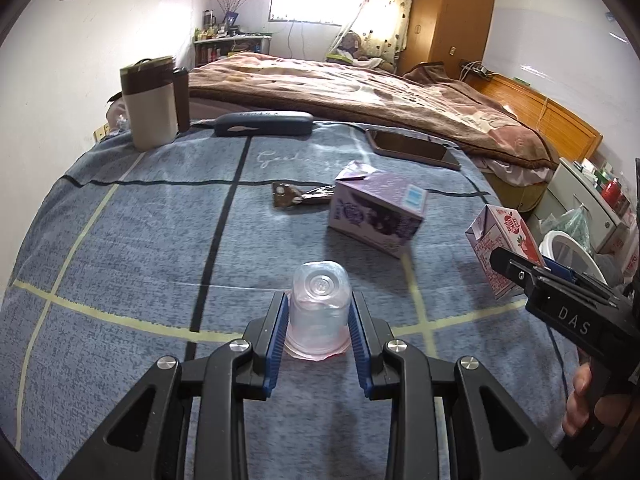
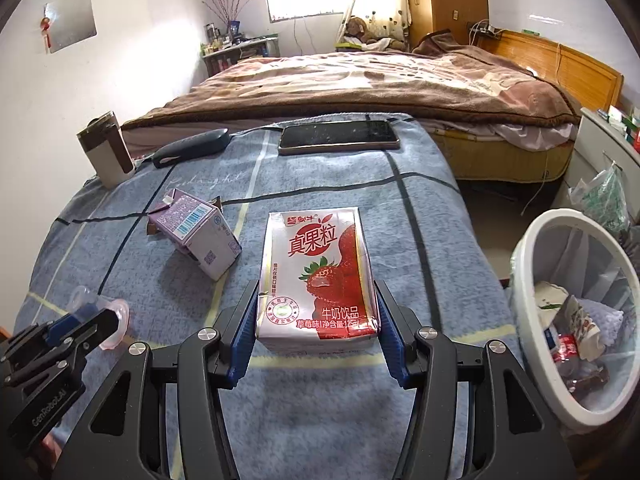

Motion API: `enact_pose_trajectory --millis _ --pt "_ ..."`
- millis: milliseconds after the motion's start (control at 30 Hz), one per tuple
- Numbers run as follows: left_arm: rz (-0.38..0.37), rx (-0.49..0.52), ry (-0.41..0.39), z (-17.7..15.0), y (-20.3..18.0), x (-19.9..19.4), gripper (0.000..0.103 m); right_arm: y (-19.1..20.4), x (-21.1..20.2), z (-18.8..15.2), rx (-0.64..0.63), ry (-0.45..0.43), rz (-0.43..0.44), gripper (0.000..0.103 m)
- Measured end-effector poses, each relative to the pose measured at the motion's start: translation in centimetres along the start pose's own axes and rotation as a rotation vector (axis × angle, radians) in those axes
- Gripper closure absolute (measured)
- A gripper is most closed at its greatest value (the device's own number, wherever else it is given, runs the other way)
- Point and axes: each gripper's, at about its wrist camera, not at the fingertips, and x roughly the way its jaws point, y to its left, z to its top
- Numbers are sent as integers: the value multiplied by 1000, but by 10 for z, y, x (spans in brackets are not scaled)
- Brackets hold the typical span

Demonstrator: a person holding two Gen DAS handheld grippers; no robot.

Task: Collect trash
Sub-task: 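Grasp the clear plastic cup with the left gripper while the right grasps the strawberry milk carton, then carry the clear cup in the left gripper while the right carries the milk carton to the bin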

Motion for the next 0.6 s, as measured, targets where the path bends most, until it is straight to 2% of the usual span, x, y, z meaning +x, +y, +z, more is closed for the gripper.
enact_pose_trajectory --millis 600 --pt "-63 105 -44 5 -73 -17 71 -49 -44 -8 13 -104 -87 47"
